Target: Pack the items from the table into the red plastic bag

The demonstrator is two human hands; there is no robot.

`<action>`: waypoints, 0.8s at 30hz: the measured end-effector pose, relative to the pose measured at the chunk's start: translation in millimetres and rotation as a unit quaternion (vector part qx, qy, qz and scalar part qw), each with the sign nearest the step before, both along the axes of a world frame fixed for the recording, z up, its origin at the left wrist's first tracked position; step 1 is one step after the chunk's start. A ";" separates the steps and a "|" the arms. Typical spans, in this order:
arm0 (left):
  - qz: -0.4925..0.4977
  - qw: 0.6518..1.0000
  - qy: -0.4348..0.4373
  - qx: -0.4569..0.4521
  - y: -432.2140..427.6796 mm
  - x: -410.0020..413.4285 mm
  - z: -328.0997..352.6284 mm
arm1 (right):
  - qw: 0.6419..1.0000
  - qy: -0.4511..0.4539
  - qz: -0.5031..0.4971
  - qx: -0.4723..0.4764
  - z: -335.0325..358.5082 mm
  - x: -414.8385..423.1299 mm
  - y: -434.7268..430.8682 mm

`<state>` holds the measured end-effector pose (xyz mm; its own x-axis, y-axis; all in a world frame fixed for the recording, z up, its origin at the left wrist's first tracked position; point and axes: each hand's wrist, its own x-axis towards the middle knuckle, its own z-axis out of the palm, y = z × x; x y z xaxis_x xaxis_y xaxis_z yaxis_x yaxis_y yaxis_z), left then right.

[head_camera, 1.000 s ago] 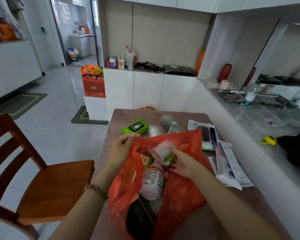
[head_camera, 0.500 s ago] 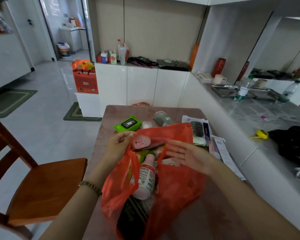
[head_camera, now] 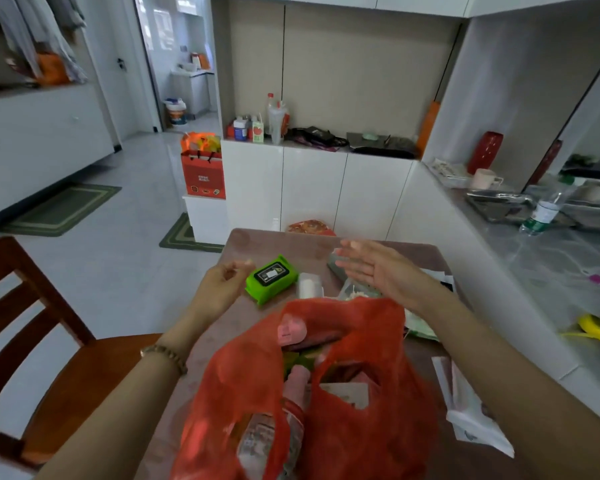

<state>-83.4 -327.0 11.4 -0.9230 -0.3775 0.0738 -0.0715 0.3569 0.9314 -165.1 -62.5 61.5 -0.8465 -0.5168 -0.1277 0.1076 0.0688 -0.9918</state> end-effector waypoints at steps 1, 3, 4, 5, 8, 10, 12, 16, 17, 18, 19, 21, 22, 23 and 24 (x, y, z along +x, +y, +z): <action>-0.006 1.000 -0.011 -0.001 1.5 -11.5 -2.6 | 0.999 0.006 -0.005 0.034 -8.9 -15.0 -6.0; -0.016 0.999 -0.036 -0.004 5.3 -35.6 -13.5 | 0.997 -0.008 -0.021 0.072 -34.3 -46.3 -18.0; -0.021 0.999 -0.050 0.000 8.3 -43.8 -18.4 | 0.996 -0.031 -0.029 0.083 -49.0 -57.5 -22.1; -0.026 0.998 -0.061 0.005 10.5 -57.1 -24.7 | 0.994 -0.049 -0.027 0.097 -63.8 -72.1 -26.3; -0.031 0.995 -0.091 -0.006 14.4 -96.4 -53.7 | 0.983 -0.066 -0.019 0.168 -101.5 -102.1 -32.3; -0.055 0.990 -0.131 -0.025 18.5 -120.2 -78.4 | 0.977 -0.074 -0.023 0.199 -123.6 -118.0 -32.2; -0.084 0.981 -0.175 -0.027 28.7 -142.3 -102.5 | 0.975 -0.120 -0.006 0.188 -141.4 -129.8 -33.4; -0.129 0.959 -0.248 0.040 50.9 -181.9 -148.3 | 0.968 -0.091 -0.026 0.232 -170.8 -153.6 -37.8; -0.130 0.955 -0.262 0.047 53.4 -190.9 -161.8 | 0.961 -0.046 -0.039 0.269 -177.2 -161.5 -33.5; -0.126 0.950 -0.281 0.056 56.2 -197.8 -172.2 | 0.949 -0.011 -0.043 0.313 -182.6 -168.6 -26.4; -0.120 0.945 -0.298 0.059 57.3 -204.3 -183.4 | 0.933 0.010 -0.034 0.357 -186.5 -174.0 -17.7; -0.099 0.941 -0.316 0.066 60.5 -212.9 -195.6 | 0.906 0.034 -0.002 0.421 -193.7 -180.1 -0.5; -0.084 0.941 -0.318 0.078 62.2 -216.6 -198.5 | 0.897 0.046 0.001 0.440 -198.0 -180.0 5.6; -0.064 0.939 -0.324 0.091 62.4 -220.0 -203.1 | 0.883 0.065 -0.007 0.465 -204.1 -178.8 10.5; -0.048 0.938 -0.326 0.109 63.4 -222.2 -205.2 | 0.861 0.097 -0.032 0.498 -206.9 -176.3 12.9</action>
<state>-305.6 -263.6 -193.8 -0.7753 -0.2311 -0.5878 -0.6289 0.1963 0.7523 -341.4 -49.5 -145.4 -0.9245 -0.1842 -0.3338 -0.0183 0.8960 -0.4437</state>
